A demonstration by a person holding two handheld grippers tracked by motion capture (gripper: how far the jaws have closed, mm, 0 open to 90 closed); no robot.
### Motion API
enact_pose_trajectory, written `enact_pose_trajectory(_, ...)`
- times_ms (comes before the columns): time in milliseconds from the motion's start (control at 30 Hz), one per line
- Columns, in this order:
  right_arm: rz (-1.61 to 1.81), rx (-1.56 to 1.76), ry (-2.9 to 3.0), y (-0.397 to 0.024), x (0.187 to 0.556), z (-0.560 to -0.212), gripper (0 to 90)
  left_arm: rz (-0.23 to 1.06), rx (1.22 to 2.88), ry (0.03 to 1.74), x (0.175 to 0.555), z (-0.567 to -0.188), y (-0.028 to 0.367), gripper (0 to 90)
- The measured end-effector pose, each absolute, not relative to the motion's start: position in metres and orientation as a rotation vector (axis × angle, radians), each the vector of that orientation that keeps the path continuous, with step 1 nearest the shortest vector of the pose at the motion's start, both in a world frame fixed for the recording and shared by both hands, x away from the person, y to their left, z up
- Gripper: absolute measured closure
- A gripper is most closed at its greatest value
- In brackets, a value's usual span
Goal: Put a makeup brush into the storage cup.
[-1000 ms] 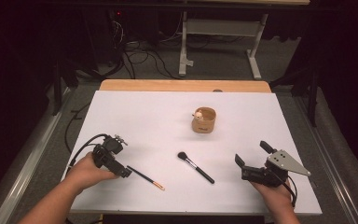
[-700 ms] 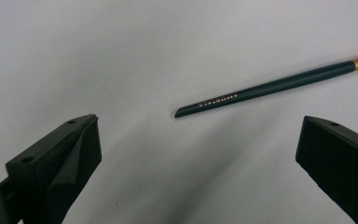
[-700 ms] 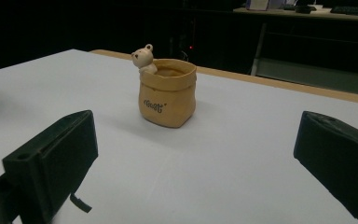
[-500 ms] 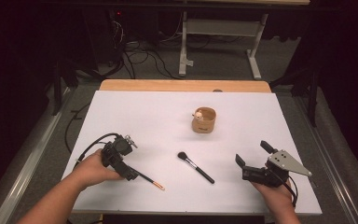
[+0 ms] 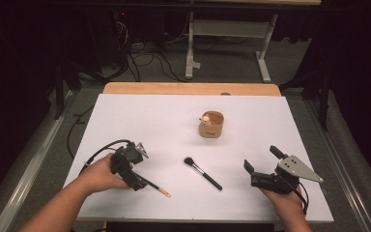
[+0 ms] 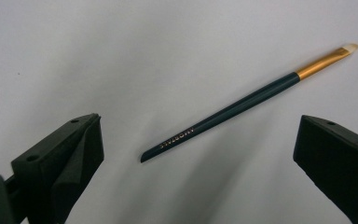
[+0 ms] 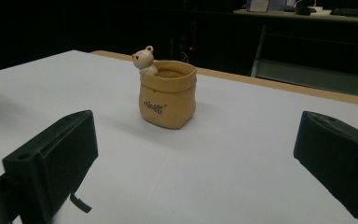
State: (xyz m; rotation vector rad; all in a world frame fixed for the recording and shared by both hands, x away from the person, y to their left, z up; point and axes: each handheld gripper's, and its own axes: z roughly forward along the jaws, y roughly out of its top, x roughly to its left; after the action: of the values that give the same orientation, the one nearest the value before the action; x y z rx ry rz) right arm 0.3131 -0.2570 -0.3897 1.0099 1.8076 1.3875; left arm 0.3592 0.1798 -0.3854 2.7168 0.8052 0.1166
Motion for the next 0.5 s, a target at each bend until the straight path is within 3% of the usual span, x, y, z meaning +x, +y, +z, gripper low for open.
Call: enact_pose_trajectory(500,1.393,1.008,1.799,-0.258,0.312,-0.389,1.2,0.101,2.787,0.722,0.360,-0.387,0.165,3.1)
